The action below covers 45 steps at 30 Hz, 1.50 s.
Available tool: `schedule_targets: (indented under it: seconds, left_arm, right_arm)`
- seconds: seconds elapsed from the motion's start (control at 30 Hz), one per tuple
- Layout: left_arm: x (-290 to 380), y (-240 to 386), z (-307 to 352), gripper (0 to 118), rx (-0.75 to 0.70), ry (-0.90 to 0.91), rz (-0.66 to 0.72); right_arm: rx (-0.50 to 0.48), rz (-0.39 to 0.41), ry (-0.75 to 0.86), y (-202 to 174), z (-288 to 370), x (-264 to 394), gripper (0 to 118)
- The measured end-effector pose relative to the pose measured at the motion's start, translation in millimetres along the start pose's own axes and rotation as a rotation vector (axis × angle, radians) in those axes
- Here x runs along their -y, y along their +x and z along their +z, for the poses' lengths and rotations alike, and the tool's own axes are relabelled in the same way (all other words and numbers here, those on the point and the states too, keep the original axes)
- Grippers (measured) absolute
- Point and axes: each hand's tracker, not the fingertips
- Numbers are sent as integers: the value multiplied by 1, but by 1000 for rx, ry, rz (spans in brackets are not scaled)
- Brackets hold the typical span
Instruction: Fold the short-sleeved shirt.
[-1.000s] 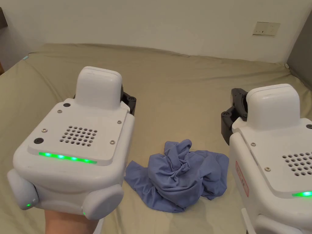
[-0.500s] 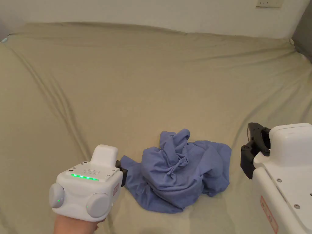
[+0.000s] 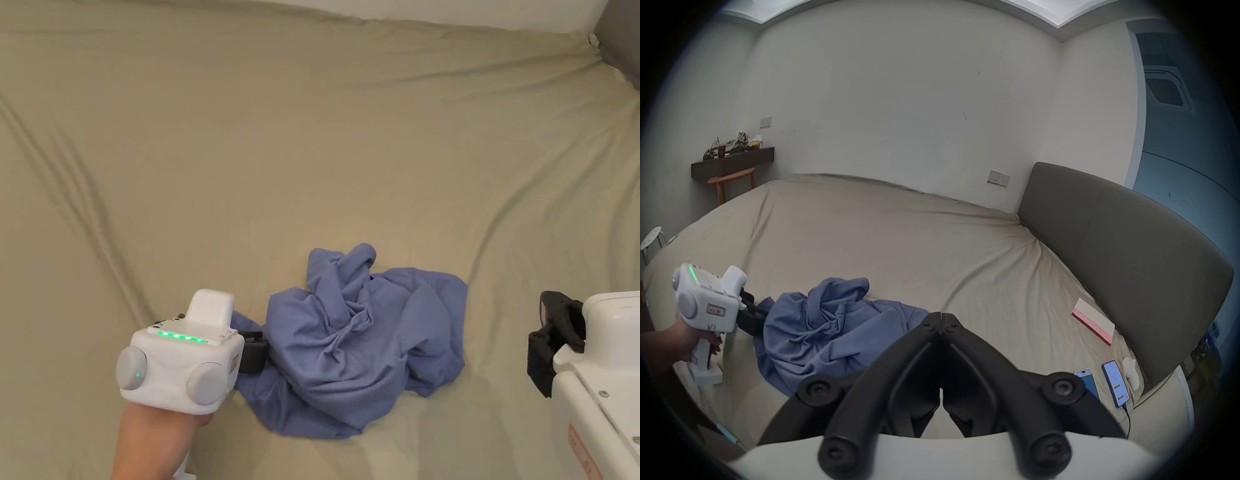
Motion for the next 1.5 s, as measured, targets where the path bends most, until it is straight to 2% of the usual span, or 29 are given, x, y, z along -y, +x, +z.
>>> schedule_targets:
  seconds: [0.07, 0.1, 0.13, 0.17, 0.2, 0.23, 0.33, 0.37, 0.4, 0.5, 0.53, 0.57, 0.63, 0.7, 0.8, 0.83, 0.87, 0.9, 0.93, 0.97, 1.03, 1.2, 1.4, 1.5]
  left_arm:
    - [0, 5, 6, 52, 38, 14, 5]
    - [0, 14, 16, 37, 58, 24, -39]
    - [0, 20, 20, 16, 49, 37, -79]
    - [1, 25, 24, 5, -1, 48, -126]
    - [1, 25, 30, 5, -47, 70, -164]
    - [0, 21, 41, 5, -25, 94, -154]
    - [0, 8, 69, 5, 50, 128, -32]
    - [-1, 2, 81, 5, 47, 137, -27]
    - [0, 1, 90, 5, 53, 145, -29]
    - [4, -3, 118, 5, 44, 194, -20]
    - [5, -5, 123, 5, 36, 194, -19]
    - [7, -8, 128, 5, 28, 197, -7]
    - [11, -17, 132, 5, 17, 198, 32]
    - [17, -22, 134, 5, 17, 189, 54]
    - [25, -24, 130, 5, 1, 176, 46]
    - [27, -25, 129, 5, 2, 172, 46]
    - [29, -26, 128, 5, 1, 167, 47]
    - [30, -27, 126, 5, -2, 161, 52]
    - [30, -28, 126, 5, -2, 154, 59]
    - [31, -30, 126, 5, -2, 155, 69]
    - [29, -35, 129, 5, 4, 158, 89]
    - [11, -53, 163, 5, -44, 276, 147]
    - [-20, -93, 217, 5, -136, 415, 212]
    - [-36, -112, 250, 5, -155, 506, 248]
  right_arm:
    - [-14, 14, -18, -1, -10, 3, 0]
    - [-27, 16, -26, -1, -17, 4, 0]
    - [-49, 10, -43, -1, -24, 5, 0]
    - [-77, 0, -69, 0, -31, 6, 0]
    - [-103, -12, -87, 1, -41, 6, 0]
    - [-114, -16, -100, 2, -50, 6, 0]
    - [-147, 5, -209, 3, -87, 9, 0]
    - [-153, -1, -223, 2, -102, 11, 7]
    - [-162, -2, -256, 1, -115, 14, 22]
    - [-211, 6, -424, -7, -163, 28, 102]
    - [-215, 5, -457, -11, -173, 34, 117]
    - [-223, 10, -470, -16, -184, 41, 118]
    - [-221, 30, -535, -25, -205, 53, 116]
    - [-241, 16, -594, -35, -221, 65, 116]
    - [-259, -10, -592, -46, -224, 73, 102]
    - [-238, -11, -556, -46, -220, 71, 94]
    - [-256, 0, -545, -45, -217, 68, 75]
    - [-314, -10, -532, -45, -212, 65, 60]
    - [-275, 13, -519, -46, -208, 63, 17]
    - [-275, 67, -492, -47, -205, 61, 11]
    - [-253, 107, -458, -47, -196, 56, 11]
    - [-248, -57, -312, -9, -159, 19, 11]
    - [-190, -119, -121, 39, -89, -37, 11]
    - [-168, -206, -14, 60, -46, -64, 11]
